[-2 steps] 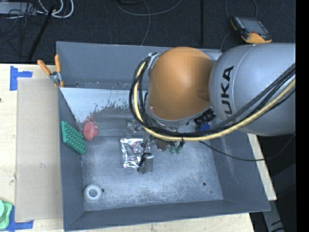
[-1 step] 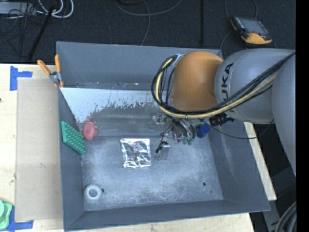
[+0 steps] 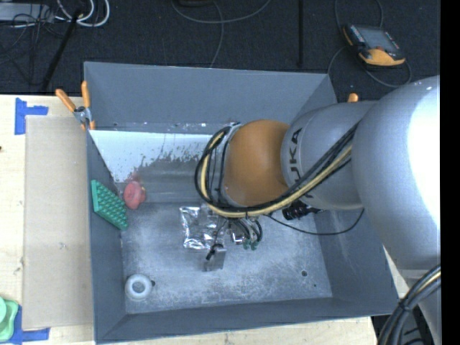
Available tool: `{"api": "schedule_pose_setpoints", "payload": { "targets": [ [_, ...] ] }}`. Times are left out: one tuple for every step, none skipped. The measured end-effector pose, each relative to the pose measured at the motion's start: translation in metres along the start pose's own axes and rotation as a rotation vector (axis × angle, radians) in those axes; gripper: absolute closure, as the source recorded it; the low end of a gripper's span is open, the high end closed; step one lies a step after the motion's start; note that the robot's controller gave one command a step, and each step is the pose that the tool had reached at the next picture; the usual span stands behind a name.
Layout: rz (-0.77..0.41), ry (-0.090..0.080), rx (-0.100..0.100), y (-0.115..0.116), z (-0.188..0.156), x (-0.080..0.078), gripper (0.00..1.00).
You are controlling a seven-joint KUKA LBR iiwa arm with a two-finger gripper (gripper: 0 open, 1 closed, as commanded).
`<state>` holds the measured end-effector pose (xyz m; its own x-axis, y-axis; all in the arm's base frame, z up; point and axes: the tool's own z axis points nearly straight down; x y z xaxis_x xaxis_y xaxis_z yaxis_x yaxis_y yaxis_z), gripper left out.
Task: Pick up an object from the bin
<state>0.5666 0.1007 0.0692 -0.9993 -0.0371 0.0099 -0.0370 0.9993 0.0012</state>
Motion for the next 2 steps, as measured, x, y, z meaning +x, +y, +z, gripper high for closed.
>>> {"api": "schedule_pose_setpoints", "payload": {
  "targets": [
    [0.006, -0.01, 0.0, -0.002, -0.005, -0.003, 1.0],
    [-0.025, -0.019, 0.0, 0.009, -0.172, -0.017, 1.0]
  ]
}}
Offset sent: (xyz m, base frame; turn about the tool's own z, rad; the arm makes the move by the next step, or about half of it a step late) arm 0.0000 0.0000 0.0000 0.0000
